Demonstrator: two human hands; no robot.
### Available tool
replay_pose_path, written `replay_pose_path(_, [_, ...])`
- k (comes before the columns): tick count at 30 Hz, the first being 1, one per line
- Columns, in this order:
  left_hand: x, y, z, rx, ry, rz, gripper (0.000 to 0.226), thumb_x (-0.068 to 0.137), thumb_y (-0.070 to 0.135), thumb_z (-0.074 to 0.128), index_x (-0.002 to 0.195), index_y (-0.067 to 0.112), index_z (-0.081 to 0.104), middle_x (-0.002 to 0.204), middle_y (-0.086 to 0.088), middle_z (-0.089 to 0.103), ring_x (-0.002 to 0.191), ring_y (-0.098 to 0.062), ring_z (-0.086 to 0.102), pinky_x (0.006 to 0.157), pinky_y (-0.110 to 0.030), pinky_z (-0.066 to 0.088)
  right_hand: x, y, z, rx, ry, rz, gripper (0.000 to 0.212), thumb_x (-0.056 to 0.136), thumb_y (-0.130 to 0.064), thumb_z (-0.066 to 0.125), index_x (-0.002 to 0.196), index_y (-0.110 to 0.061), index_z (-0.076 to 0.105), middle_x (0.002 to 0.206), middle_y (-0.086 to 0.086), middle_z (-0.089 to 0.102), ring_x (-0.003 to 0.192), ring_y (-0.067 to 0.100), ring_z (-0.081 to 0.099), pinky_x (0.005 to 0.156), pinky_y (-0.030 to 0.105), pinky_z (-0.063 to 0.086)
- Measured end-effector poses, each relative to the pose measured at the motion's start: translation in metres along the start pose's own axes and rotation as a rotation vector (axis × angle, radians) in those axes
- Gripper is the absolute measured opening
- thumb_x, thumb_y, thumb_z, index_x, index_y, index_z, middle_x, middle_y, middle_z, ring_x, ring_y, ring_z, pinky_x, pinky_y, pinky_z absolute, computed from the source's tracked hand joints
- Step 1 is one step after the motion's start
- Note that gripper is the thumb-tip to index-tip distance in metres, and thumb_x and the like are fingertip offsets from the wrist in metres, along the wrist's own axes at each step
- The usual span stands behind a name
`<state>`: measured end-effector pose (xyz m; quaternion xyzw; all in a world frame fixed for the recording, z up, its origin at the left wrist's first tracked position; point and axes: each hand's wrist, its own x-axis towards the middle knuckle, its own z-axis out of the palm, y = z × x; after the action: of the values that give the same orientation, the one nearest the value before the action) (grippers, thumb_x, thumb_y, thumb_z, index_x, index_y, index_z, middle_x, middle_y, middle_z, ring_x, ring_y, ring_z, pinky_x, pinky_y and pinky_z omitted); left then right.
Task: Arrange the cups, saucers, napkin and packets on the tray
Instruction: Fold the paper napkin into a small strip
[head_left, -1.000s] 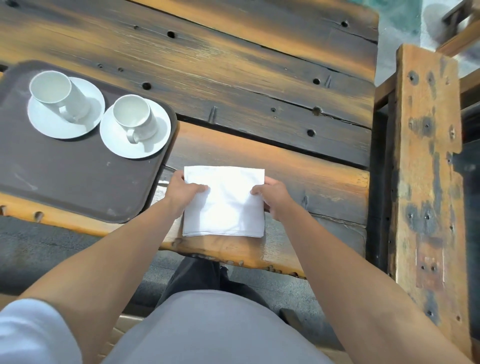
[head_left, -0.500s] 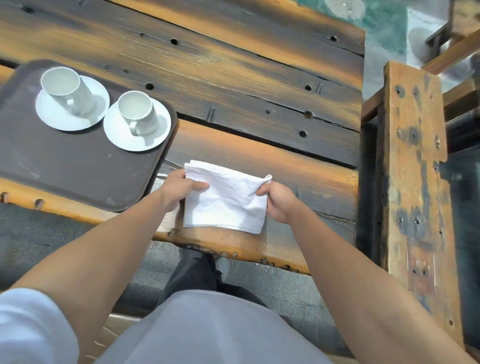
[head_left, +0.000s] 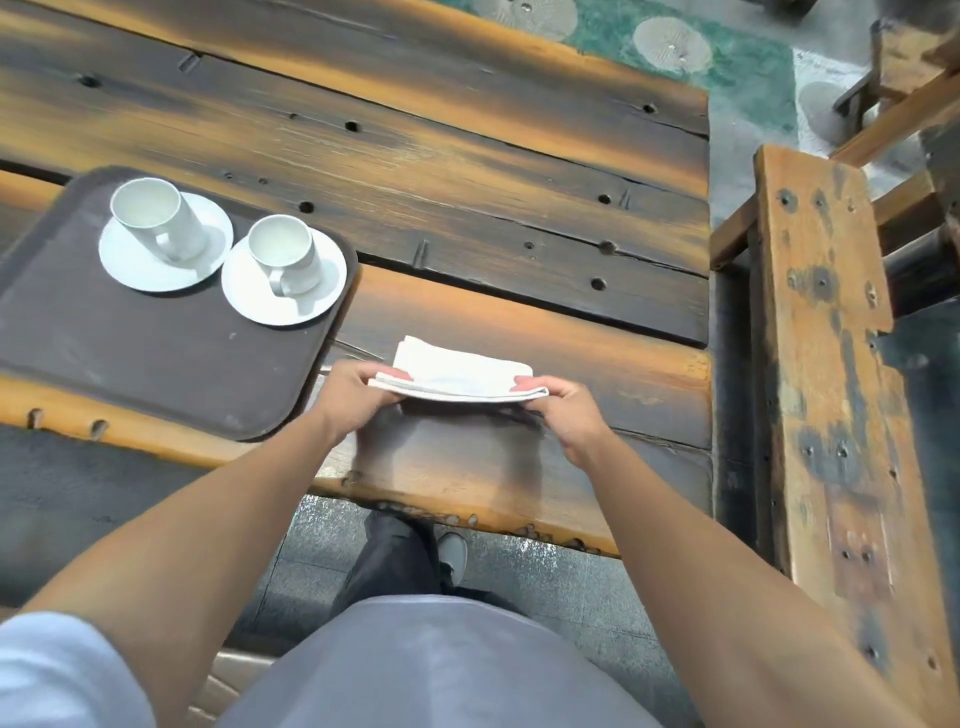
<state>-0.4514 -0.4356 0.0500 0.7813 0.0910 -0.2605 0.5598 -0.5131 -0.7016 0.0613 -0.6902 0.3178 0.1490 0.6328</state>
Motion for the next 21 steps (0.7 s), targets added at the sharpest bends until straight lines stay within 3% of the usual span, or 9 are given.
replay_pose_path(2, [-0.01, -0.021, 0.004, 0.043, -0.025, -0.06, 0.025, 0.081, -0.01, 0.073, 0.1, 0.005, 0.077, 0.093, -0.005, 0.074, 0.079, -0.01, 0.067, 0.061, -0.005, 0.05, -0.005, 0.023, 0.001, -0.049, -0.029, 0.053, 0.034, 0.086, 0.012, 0.06, 0.078, -0.017, 0.077, 0.096, -0.004, 0.072, 0.083, 0.012, 0.061, 0.079, 0.024, 0.05])
replay_pose_path(5, [-0.02, -0.039, 0.008, 0.021, -0.047, -0.126, 0.021, 0.082, -0.001, 0.075, 0.101, 0.009, 0.076, 0.085, 0.006, 0.077, 0.064, 0.001, 0.068, 0.053, -0.007, 0.049, -0.01, 0.044, 0.003, -0.109, -0.046, 0.092, 0.03, 0.088, 0.005, 0.062, 0.082, -0.021, 0.076, 0.086, -0.008, 0.072, 0.077, 0.006, 0.058, 0.06, 0.011, 0.042])
replay_pose_path(7, [-0.019, -0.042, 0.008, -0.022, -0.049, -0.148, 0.01, 0.084, 0.007, 0.077, 0.092, 0.013, 0.076, 0.072, 0.014, 0.076, 0.061, -0.001, 0.069, 0.052, -0.009, 0.05, -0.008, 0.048, 0.002, -0.111, -0.032, 0.093, 0.024, 0.09, -0.002, 0.065, 0.087, -0.023, 0.074, 0.084, -0.01, 0.07, 0.072, -0.001, 0.057, 0.052, 0.007, 0.039])
replay_pose_path(9, [-0.014, -0.037, 0.007, -0.048, -0.016, -0.134, 0.007, 0.085, 0.015, 0.077, 0.08, 0.018, 0.075, 0.065, 0.011, 0.074, 0.064, -0.008, 0.065, 0.052, -0.011, 0.049, -0.004, 0.046, 0.001, -0.126, -0.026, 0.095, 0.011, 0.092, -0.011, 0.065, 0.09, -0.02, 0.071, 0.076, -0.007, 0.063, 0.066, 0.003, 0.054, 0.054, 0.013, 0.037])
replay_pose_path(12, [0.002, -0.026, 0.004, -0.085, 0.021, -0.087, 0.007, 0.089, 0.023, 0.075, 0.084, 0.017, 0.075, 0.083, -0.003, 0.074, 0.073, -0.013, 0.061, 0.063, -0.022, 0.047, 0.007, 0.032, 0.0, -0.152, 0.015, 0.093, 0.014, 0.093, -0.022, 0.065, 0.079, -0.017, 0.065, 0.071, 0.001, 0.05, 0.069, 0.015, 0.047, 0.061, 0.025, 0.037])
replay_pose_path(17, [0.027, -0.016, 0.007, -0.09, 0.041, -0.084, 0.008, 0.094, 0.021, 0.068, 0.099, 0.016, 0.072, 0.1, -0.006, 0.073, 0.091, -0.019, 0.066, 0.088, -0.034, 0.052, 0.025, 0.018, 0.002, -0.232, 0.114, 0.151, 0.018, 0.094, -0.026, 0.061, 0.078, -0.017, 0.059, 0.07, 0.006, 0.057, 0.068, 0.019, 0.055, 0.057, 0.028, 0.045])
replay_pose_path(21, [0.042, -0.015, 0.014, -0.078, 0.051, -0.088, 0.015, 0.097, 0.018, 0.064, 0.108, 0.011, 0.069, 0.101, -0.01, 0.069, 0.091, -0.022, 0.064, 0.089, -0.035, 0.05, 0.033, 0.02, 0.008, -0.306, 0.153, 0.207, 0.02, 0.096, -0.019, 0.051, 0.077, -0.014, 0.047, 0.065, 0.007, 0.056, 0.06, 0.02, 0.055, 0.05, 0.025, 0.042])
